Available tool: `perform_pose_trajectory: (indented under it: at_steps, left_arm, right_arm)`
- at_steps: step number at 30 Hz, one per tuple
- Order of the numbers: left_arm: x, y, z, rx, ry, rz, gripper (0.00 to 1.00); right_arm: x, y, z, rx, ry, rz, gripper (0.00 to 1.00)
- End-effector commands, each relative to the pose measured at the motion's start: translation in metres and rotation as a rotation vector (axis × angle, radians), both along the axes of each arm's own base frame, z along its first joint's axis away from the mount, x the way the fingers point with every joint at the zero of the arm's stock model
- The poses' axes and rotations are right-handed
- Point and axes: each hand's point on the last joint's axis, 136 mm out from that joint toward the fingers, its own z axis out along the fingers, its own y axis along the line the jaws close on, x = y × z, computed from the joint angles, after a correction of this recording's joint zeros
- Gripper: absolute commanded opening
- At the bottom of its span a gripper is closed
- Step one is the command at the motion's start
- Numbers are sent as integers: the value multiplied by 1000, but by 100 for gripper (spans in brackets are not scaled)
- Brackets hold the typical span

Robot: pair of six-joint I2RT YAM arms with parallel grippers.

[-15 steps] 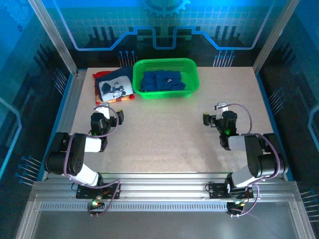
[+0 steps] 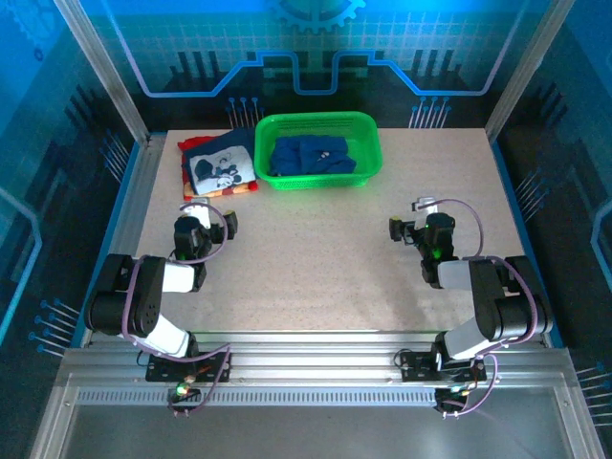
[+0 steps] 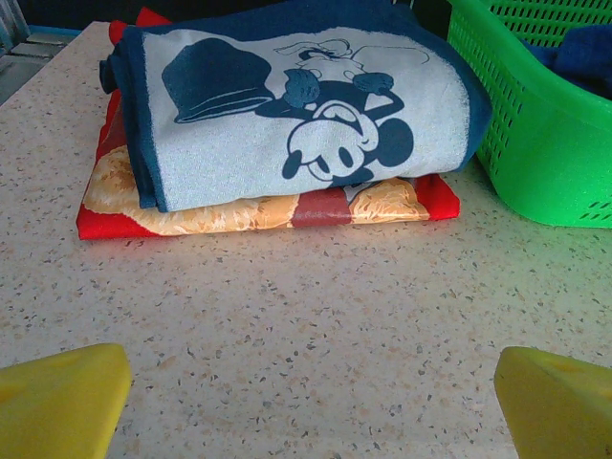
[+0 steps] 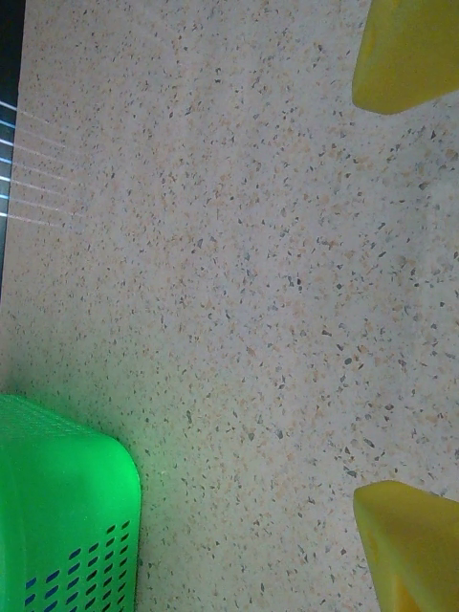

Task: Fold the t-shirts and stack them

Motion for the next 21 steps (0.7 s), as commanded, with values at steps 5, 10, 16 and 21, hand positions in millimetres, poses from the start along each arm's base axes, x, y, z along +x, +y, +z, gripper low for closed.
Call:
perform_pose_trajectory:
  at_steps: [5, 10, 16, 21]
  left_arm:
    - [6, -1, 6, 28, -15, -5, 99]
    - [7, 0, 8, 32, -22, -1, 99]
    - [7, 4, 78, -7, 51, 51, 99]
    - [6, -22, 147, -216, 200, 23, 99]
  right_arm:
    - [8, -2, 17, 0, -54, -8, 100]
    - [9, -1, 19, 0, -59, -3, 100]
    - [1, 5, 77, 58, 112, -22, 100]
    - [-20, 37, 134, 176, 305, 48, 100]
